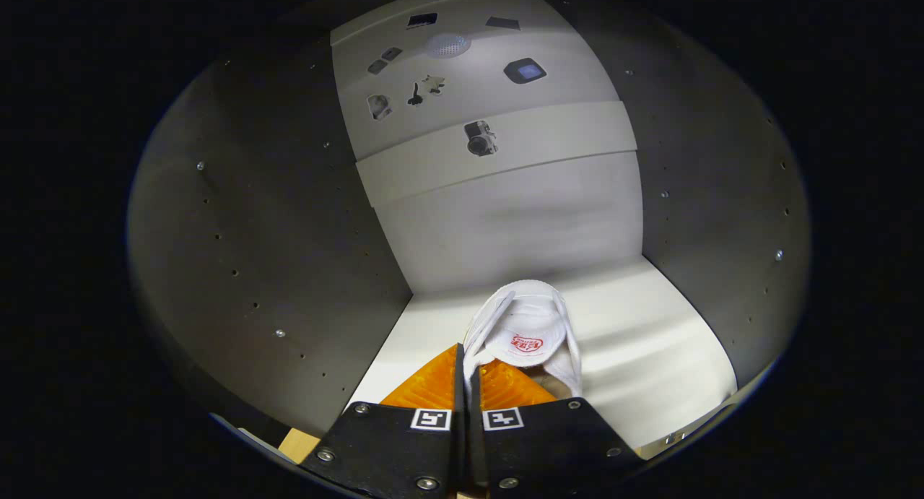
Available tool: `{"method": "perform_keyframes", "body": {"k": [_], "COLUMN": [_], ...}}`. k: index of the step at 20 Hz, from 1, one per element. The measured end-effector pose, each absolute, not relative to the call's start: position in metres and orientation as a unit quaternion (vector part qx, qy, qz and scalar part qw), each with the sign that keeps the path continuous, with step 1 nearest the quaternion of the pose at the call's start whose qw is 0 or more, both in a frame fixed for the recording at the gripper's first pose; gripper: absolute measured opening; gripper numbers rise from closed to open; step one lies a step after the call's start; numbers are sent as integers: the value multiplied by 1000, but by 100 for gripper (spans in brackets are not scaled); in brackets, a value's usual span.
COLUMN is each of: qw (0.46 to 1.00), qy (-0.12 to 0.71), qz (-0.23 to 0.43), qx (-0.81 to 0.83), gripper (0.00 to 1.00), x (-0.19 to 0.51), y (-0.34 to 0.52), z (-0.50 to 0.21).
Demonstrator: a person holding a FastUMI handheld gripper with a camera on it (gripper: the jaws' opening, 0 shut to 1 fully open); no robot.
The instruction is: Open the shoe cabinet door, grab the shoes and put them into the shoe cabinet, then close the shoe cabinet door.
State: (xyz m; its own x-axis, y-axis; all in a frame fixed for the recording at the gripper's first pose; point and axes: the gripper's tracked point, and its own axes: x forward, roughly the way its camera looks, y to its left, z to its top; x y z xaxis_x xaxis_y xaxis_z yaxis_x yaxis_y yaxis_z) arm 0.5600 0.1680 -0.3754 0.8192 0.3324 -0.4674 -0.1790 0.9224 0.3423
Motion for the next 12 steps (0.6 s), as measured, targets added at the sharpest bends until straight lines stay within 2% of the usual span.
{"method": "perform_keyframes", "body": {"k": [4,8,10,11,12], "qw": [941,943,940,939,940], "qy": [272,275,280,277,277], "qz": [136,117,105,98,88], "qx": [148,145,164,177,179], "gripper": [2,7,15,24,28], "x": [566,566,564,565,562], "y": [173,171,164,161,156], "z": [-383,-384,-383,-380,-377]}}
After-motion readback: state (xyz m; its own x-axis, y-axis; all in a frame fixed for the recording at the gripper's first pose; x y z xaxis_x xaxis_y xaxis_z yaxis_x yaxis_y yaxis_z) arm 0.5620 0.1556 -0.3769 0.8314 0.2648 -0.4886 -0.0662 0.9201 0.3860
